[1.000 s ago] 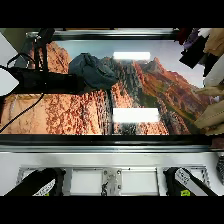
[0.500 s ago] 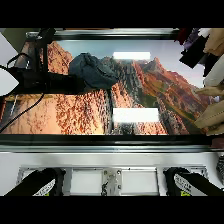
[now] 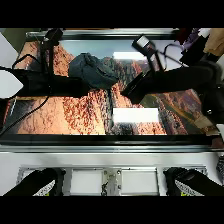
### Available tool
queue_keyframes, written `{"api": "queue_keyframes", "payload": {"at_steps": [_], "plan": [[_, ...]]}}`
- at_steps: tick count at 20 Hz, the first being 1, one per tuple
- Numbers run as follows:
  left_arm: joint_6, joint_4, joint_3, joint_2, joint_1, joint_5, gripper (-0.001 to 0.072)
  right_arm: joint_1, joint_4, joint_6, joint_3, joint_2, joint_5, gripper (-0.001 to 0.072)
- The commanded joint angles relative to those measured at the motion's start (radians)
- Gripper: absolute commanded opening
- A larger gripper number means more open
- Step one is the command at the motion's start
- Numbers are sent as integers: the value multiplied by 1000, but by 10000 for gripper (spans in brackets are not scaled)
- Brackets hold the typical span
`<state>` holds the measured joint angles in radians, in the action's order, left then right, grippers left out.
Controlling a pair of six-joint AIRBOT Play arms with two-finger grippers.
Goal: Fold the clothes and pants, and hang the long-sleeved shirts on hangers.
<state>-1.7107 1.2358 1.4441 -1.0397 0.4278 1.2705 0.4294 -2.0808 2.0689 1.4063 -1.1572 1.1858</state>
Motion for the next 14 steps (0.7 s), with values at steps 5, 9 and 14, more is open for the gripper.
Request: {"api": "queue_keyframes", "payload": {"at_steps": [5, 9, 14], "plan": [[5, 2, 1, 0, 26, -17, 23, 56, -4, -1, -79, 2, -23, 367], [5, 0, 1, 0, 26, -18, 23, 56, 1, -1, -79, 2, -23, 35], [5, 0, 1, 0, 26, -18, 23, 56, 1, -1, -79, 2, -23, 35]]}}
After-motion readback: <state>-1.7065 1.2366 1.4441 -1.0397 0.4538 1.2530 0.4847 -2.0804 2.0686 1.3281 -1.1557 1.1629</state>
